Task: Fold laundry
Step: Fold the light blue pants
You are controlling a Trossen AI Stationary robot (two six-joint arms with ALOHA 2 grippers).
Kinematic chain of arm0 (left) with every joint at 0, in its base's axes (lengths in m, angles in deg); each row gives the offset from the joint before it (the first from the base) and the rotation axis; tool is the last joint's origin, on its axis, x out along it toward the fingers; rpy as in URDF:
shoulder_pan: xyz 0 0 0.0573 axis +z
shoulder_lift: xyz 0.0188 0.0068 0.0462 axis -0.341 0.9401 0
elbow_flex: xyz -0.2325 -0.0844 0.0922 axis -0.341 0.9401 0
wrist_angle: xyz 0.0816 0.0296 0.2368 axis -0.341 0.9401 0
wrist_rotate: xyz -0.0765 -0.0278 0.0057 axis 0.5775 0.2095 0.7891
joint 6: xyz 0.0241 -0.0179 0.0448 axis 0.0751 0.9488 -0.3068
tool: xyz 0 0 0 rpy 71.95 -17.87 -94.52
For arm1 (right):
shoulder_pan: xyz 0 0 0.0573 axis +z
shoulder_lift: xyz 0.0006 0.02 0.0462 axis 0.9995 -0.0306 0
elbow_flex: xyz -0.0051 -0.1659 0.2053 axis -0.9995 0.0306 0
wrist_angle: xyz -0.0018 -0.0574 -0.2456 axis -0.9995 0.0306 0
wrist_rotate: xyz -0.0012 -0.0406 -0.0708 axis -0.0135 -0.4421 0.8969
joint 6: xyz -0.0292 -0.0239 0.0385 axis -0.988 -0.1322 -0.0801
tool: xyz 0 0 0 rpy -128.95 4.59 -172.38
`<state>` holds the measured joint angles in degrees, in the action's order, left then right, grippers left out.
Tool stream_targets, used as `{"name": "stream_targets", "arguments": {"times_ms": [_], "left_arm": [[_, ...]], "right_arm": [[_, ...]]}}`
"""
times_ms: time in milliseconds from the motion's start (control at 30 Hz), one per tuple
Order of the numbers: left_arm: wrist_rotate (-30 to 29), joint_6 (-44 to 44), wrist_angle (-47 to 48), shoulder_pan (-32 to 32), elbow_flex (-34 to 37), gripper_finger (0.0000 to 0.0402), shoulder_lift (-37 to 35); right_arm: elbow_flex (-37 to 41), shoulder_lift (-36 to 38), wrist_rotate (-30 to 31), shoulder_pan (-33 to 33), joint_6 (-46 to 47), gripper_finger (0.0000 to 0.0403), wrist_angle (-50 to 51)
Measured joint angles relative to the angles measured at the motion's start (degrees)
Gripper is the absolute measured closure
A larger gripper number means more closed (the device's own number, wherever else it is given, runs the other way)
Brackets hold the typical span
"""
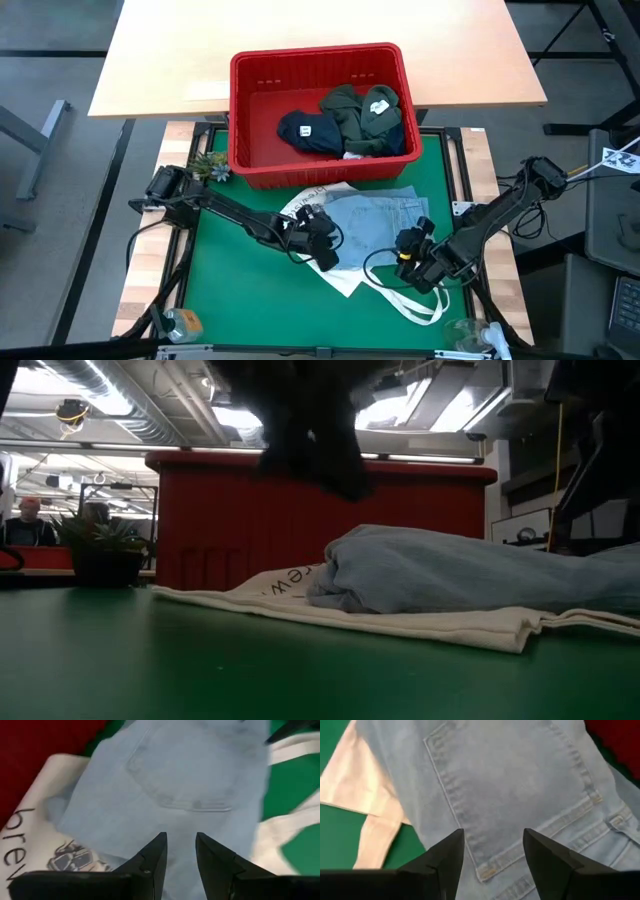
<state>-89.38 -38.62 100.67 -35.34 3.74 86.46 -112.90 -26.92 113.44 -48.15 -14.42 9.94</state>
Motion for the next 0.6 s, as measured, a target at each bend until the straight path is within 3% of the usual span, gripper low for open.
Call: {"name": "stream_targets", "arguments": {"times_ms": [367,600], "left_arm": [[-0.4,-1.0,1.7,2.6,-0.1,0.0304,10.0],[0.0,-2.1,2.6,3.1,0.0,0.0304,9.3]], "right_arm": [[1.8,-0.2,-0.4,0.0,0.0,0.0198,-0.4],[2.1,-0.2,-1.6,0.0,-0.4,0.0198,-0.2]]}}
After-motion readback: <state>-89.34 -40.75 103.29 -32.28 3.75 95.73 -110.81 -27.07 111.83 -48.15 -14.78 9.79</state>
